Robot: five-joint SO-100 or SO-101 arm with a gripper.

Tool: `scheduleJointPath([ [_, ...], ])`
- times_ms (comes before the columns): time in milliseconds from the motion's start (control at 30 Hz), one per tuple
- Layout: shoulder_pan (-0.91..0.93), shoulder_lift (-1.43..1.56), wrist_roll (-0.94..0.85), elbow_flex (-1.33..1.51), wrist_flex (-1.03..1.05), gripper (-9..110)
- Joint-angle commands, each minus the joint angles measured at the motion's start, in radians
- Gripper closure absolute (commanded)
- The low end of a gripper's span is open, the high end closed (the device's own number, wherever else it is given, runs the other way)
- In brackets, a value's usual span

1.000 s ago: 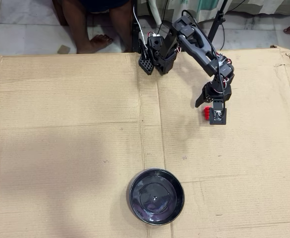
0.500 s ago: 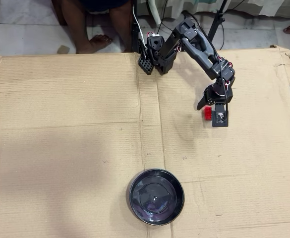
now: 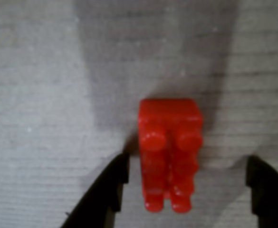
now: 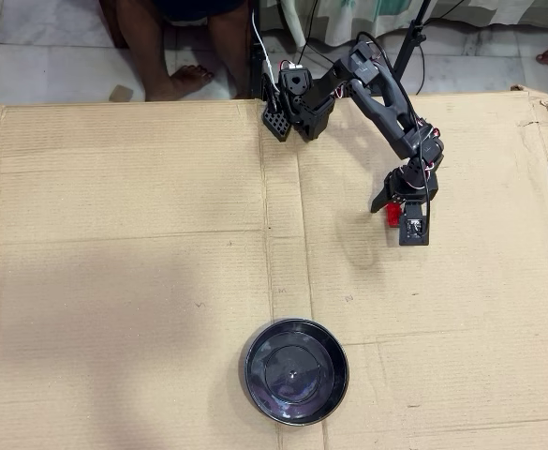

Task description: Grasp a lego block and put it in the bin.

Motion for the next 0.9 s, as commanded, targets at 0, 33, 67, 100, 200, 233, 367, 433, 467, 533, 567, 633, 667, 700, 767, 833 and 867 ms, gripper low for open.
scheduleJointPath([
  [0, 0.000, 0.003, 0.006, -0.038, -0.011, 75],
  [33, 0.000, 0.003, 0.006, -0.038, -0.011, 76],
  [67, 0.000, 0.003, 0.006, -0.038, -0.011, 79],
  [100, 0.000, 0.003, 0.006, -0.038, -0.011, 81],
  [200, 0.002, 0.003, 0.006, -0.038, -0.011, 89],
  [233, 0.003, 0.003, 0.006, -0.038, -0.011, 91],
  [367, 0.005, 0.003, 0.006, -0.037, -0.009, 95],
  [433, 0.006, 0.006, 0.006, -0.035, -0.009, 96],
  [467, 0.008, 0.009, 0.006, -0.032, -0.009, 96],
  [533, 0.014, 0.014, 0.006, -0.034, -0.003, 97],
  [567, 0.017, 0.014, 0.006, -0.035, -0.002, 98],
  [633, 0.029, 0.021, 0.006, -0.037, -0.002, 99],
  [667, 0.041, 0.034, 0.005, -0.037, -0.003, 99],
  [700, 0.051, 0.048, 0.003, -0.037, -0.003, 99],
  [767, 0.066, 0.075, 0.002, -0.035, -0.003, 100],
  [833, 0.087, 0.097, -0.005, -0.035, -0.009, 101],
  [867, 0.098, 0.107, -0.006, -0.037, -0.009, 101],
])
